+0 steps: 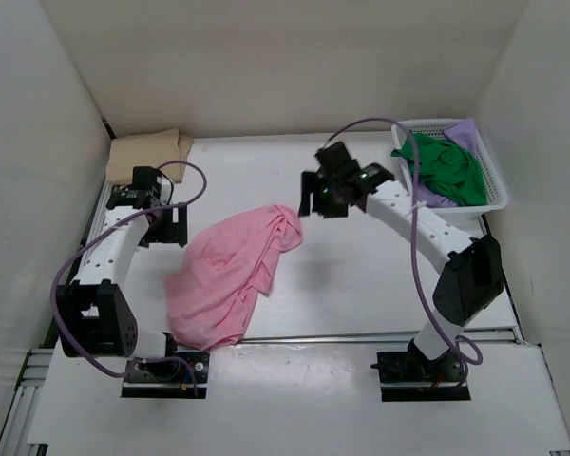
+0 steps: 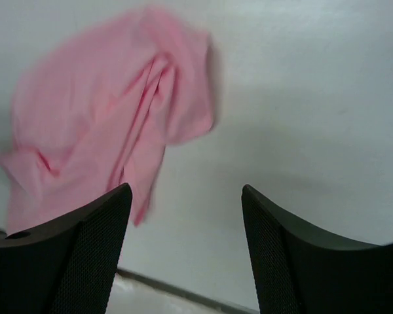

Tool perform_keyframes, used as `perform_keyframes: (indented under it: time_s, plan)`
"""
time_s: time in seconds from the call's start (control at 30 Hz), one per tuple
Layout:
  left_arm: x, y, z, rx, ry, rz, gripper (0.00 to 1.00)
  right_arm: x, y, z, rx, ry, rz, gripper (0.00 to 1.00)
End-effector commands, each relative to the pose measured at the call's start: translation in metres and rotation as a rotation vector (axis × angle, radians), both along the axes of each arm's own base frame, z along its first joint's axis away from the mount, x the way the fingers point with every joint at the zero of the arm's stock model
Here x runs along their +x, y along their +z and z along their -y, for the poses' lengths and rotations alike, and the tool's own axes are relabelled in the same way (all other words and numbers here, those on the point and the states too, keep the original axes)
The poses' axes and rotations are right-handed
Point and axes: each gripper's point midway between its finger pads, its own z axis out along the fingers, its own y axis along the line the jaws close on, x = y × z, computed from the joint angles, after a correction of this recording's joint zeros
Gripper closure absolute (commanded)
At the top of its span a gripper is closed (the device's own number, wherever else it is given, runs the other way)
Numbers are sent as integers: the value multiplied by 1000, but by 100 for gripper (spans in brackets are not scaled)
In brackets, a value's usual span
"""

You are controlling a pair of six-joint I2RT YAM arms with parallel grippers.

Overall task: Fold and stack the t-shirts
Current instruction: Move the tshirt to the center of the board

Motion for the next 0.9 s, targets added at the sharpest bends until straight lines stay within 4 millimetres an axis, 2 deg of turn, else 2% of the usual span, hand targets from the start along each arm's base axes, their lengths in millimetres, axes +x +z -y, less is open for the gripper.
perform_keyframes:
  time_s: [0.0,0.03,0.07,0.13,0.17,0.2,0.23,0.27,0.3,0.33,0.43,0.47,0.5,0.53,0.57,0.63,0.7,0.73,0.8,0.83,0.87]
  plan:
    - [-18,-26,-21,103,50,-90,1,-45,10,-60,-4,350,124,28]
    - [-23,-32,-26,116,63,-115,1,-53,3,-73,-23,407,125,28]
    - [-31,-43,-31,115,81,-158,1,-65,-6,-100,-40,490,121,26]
    - [-40,-56,-34,91,99,-205,1,-78,-19,-126,-61,578,108,26]
    - [-44,-67,-24,19,86,-241,1,-87,-47,-140,-101,615,52,25]
    - [-50,-75,-20,-14,85,-272,1,-82,-46,-150,-102,594,55,25]
    - [-55,-81,-16,-36,79,-294,1,-83,-57,-156,-90,572,3,25]
    - [-52,-86,-14,-51,74,-285,1,-86,-85,-159,-114,558,-73,25]
    - [-52,-91,-10,-59,63,-293,1,-87,-94,-160,-118,529,-111,25]
    - [-56,-94,-7,-74,59,-306,1,-83,-113,-153,-141,436,-169,25]
    - [-63,-96,23,-168,-17,-317,1,-85,-137,-127,-189,268,-286,25]
    - [-65,-95,33,-202,-40,-314,5,-95,-151,-114,-214,251,-323,25]
    - [-63,-95,37,-212,-55,-306,14,-100,-160,-111,-220,254,-340,25]
    - [-68,-98,39,-212,-63,-321,25,-105,-160,-111,-200,255,-352,26]
    - [-68,-98,42,-210,-75,-322,48,-109,-164,-112,-189,265,-368,28]
    - [-69,-100,42,-210,-74,-334,69,-121,-177,-121,-180,314,-393,48]
    - [-70,-103,42,-210,-73,-347,90,-128,-181,-135,-112,357,-434,63]
    - [-71,-105,42,-211,-72,-356,90,-131,-186,-135,-88,365,-465,78]
    - [-71,-105,39,-195,-67,-356,90,-135,-191,-138,-47,350,-514,97]
    - [-70,-102,37,-181,-65,-338,90,-131,-189,-134,-40,327,-519,100]
    - [-69,-99,34,-167,-63,-326,90,-135,-196,-121,-57,300,-535,100]
